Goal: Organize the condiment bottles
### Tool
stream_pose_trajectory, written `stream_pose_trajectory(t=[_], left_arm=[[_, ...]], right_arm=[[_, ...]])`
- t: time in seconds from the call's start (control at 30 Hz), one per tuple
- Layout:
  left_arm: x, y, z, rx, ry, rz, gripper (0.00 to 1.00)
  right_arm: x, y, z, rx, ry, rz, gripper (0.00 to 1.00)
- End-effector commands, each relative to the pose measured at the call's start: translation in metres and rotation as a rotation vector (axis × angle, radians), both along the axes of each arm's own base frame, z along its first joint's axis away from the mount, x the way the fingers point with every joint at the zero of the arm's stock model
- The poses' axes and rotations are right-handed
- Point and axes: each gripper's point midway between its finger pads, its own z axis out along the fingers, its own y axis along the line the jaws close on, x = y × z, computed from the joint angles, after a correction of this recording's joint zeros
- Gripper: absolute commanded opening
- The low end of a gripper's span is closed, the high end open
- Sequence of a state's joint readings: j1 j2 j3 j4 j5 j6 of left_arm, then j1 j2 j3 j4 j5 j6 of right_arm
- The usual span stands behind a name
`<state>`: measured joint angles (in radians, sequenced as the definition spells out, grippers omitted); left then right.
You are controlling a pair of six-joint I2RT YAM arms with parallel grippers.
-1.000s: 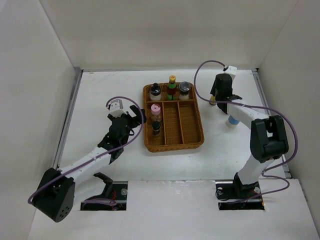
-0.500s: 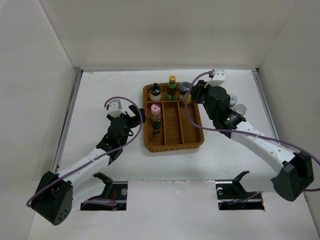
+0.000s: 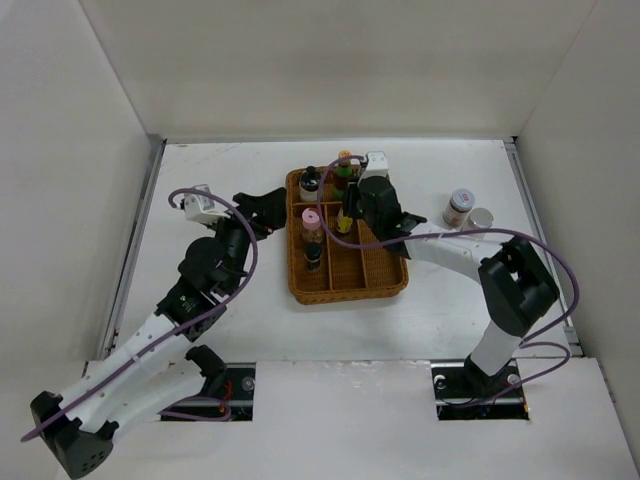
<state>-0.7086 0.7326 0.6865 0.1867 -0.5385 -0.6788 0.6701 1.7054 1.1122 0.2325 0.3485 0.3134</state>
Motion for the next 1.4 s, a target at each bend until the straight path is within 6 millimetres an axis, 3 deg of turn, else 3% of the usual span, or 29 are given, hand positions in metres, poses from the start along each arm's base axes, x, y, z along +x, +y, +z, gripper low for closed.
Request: stream_pose_trajectory(t=[0.0,0.13,0.33,0.53,0.67,0.73,0.8,0.83,0.9,0.93,1.03,1.07,1.1,1.17,1.23,1.3,1.37], left_arm=[[-0.014,-0.002,0.048,-0.100,-0.063,-0.018,1.00],[-0.021,-0.008,0.072,-0.159,-0.094,-0.026,1.00],[-0.027,-0.015,0.078,-0.195,-0.117,-0.052,1.00],[-0.028,-0.017,0.084,-0.213,-0.132,-0.060,1.00],[-0.028,-0.029,0.080,-0.204,-0.121,-0.088,1.00],[-0.031,-0.031,0.082,-0.204,-0.119,-0.099,1.00],[-0.032,-0.023,0.081,-0.210,-0.125,-0.079,1.00],[-0.032,-0.020,0.081,-0.216,-0.129,-0.075,1.00],[-0.033,-0.022,0.089,-0.222,-0.138,-0.087,1.00],[-0.034,-0.027,0.092,-0.216,-0.138,-0.101,1.00],[-0.035,-0.040,0.087,-0.197,-0.125,-0.147,1.00],[-0.037,-0.042,0.087,-0.199,-0.125,-0.158,1.00],[-0.039,-0.040,0.088,-0.205,-0.128,-0.153,1.00],[-0.040,-0.030,0.086,-0.210,-0.135,-0.130,1.00],[-0.041,-0.021,0.074,-0.204,-0.128,-0.103,1.00],[-0.036,-0.010,0.047,-0.173,-0.094,-0.037,1.00],[-0.032,-0.002,0.023,-0.132,-0.062,0.011,1.00]], right_arm=[[0.017,0.015,0.042,0.083,-0.115,-0.018,0.24],[0.017,0.019,0.037,0.070,-0.107,-0.018,0.27],[0.014,0.021,0.045,0.069,-0.121,-0.024,0.56],[-0.001,0.017,0.086,0.108,-0.175,-0.014,0.74],[-0.015,0.003,0.118,0.140,-0.220,-0.016,0.79],[-0.025,-0.016,0.130,0.154,-0.237,-0.057,0.78],[-0.031,-0.055,0.138,0.156,-0.261,-0.169,0.70],[-0.034,-0.080,0.138,0.157,-0.272,-0.251,0.61],[-0.048,-0.126,0.137,0.148,-0.290,-0.395,0.30],[-0.055,-0.148,0.135,0.137,-0.294,-0.461,0.23],[-0.074,-0.203,0.131,0.090,-0.297,-0.622,0.21],[-0.080,-0.217,0.129,0.067,-0.292,-0.661,0.26],[-0.086,-0.230,0.127,0.054,-0.286,-0.701,0.37],[-0.097,-0.253,0.125,0.015,-0.278,-0.775,0.68],[-0.107,-0.271,0.118,-0.037,-0.254,-0.824,0.90],[-0.114,-0.279,0.112,-0.079,-0.221,-0.825,1.00],[-0.120,-0.283,0.103,-0.094,-0.190,-0.822,1.00]])
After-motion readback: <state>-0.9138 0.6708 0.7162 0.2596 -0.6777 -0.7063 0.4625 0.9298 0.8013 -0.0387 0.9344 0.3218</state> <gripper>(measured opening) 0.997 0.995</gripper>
